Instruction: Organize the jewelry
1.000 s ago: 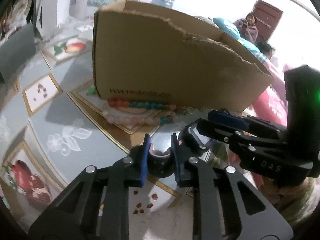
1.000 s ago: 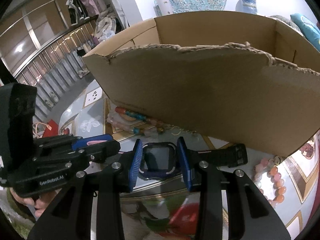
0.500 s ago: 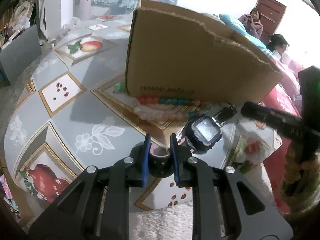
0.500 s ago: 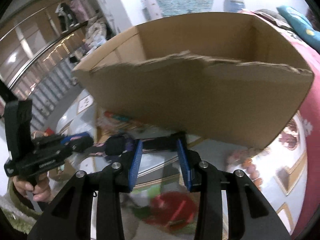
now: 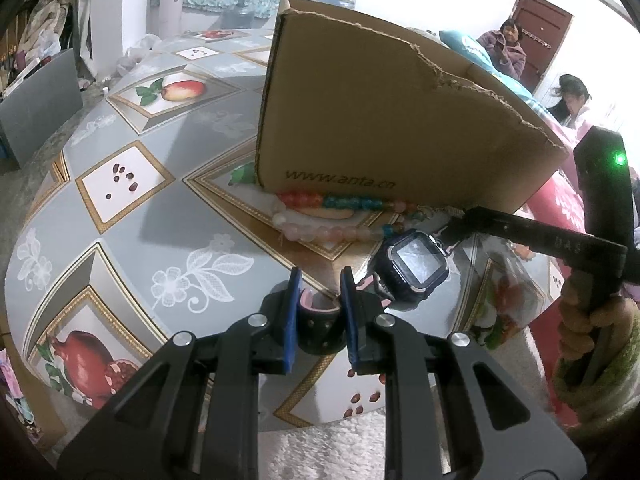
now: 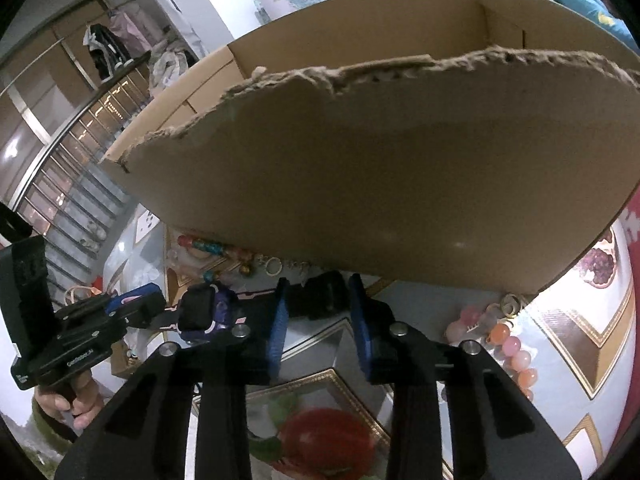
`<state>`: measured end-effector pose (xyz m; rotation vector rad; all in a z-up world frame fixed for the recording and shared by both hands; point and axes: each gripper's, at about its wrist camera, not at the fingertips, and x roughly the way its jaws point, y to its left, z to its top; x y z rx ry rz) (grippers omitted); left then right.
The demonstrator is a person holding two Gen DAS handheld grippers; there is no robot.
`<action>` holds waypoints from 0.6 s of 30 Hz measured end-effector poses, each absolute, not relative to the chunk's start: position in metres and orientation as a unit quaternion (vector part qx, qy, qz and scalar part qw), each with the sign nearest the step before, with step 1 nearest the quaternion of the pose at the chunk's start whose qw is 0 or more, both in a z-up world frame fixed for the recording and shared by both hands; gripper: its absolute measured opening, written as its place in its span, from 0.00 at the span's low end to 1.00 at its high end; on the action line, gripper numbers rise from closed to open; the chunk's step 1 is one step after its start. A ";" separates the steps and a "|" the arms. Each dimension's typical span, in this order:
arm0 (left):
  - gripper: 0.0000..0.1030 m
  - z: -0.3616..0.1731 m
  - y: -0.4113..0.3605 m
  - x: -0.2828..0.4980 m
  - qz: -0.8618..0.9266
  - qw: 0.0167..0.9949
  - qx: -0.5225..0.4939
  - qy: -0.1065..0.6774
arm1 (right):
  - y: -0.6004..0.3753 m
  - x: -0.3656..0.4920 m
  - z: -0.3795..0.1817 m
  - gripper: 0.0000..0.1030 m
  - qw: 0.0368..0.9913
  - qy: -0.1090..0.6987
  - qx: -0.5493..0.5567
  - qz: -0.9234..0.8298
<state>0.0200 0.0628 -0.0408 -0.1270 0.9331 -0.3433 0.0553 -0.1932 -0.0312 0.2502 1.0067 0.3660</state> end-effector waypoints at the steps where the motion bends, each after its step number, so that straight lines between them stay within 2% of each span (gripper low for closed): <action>1: 0.18 -0.041 0.063 0.020 -0.164 0.877 -0.061 0.447 | -0.194 0.056 -0.032 0.23 0.852 0.479 0.121 0.174; 5: 0.18 -0.041 0.063 0.019 -0.162 0.879 -0.059 0.446 | -0.193 0.054 -0.032 0.18 0.853 0.478 0.120 0.170; 7: 0.18 -0.040 0.062 0.018 -0.161 0.879 -0.058 0.445 | -0.197 0.052 -0.028 0.08 0.856 0.472 0.120 0.170; 9: 0.18 -0.039 0.062 0.017 -0.160 0.880 -0.058 0.444 | -0.199 0.048 -0.021 0.05 0.855 0.464 0.131 0.190; 18: 0.18 -0.039 0.060 0.016 -0.155 0.882 -0.055 0.441 | -0.176 0.042 -0.014 0.04 0.868 0.450 0.067 0.197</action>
